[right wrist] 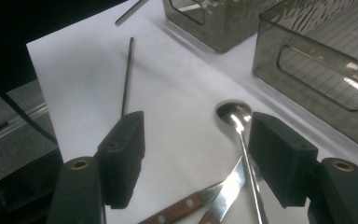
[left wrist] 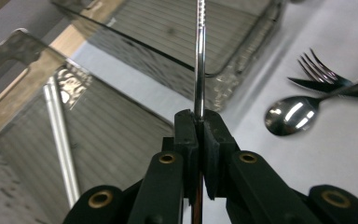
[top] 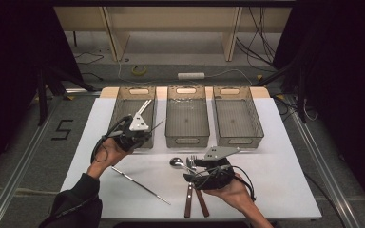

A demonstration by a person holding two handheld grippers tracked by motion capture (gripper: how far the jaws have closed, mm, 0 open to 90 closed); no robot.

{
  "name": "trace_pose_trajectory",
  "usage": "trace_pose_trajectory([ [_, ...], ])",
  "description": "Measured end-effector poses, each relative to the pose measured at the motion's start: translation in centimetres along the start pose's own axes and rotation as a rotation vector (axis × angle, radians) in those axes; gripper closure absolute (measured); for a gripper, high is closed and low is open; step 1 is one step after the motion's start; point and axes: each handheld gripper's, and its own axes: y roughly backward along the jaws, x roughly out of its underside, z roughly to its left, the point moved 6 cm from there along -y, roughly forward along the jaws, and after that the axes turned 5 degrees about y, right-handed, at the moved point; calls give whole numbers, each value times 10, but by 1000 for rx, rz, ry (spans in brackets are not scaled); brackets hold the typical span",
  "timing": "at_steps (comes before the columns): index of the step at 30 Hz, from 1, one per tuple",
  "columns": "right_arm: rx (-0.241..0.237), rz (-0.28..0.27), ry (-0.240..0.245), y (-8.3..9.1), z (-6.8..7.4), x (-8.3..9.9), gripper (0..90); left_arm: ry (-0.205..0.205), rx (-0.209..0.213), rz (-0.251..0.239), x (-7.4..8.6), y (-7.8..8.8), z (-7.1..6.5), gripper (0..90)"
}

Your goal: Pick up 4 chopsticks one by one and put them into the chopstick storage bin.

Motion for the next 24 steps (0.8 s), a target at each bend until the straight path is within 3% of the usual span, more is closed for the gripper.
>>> trace_pose_trajectory([
  [2,-5,-6,2,1,2,2,371,45,-22,-13,-4,2,9,852],
  [8,-19,-7,4,1,9,8,368,110,-56,-45,-20,9,33,852],
  [16,-31,-9,11,2,14,12,353,168,-102,-49,-32,4,61,852],
  [24,-39,-30,7,6,17,12,318,210,-133,-44,-32,-8,80,852],
])
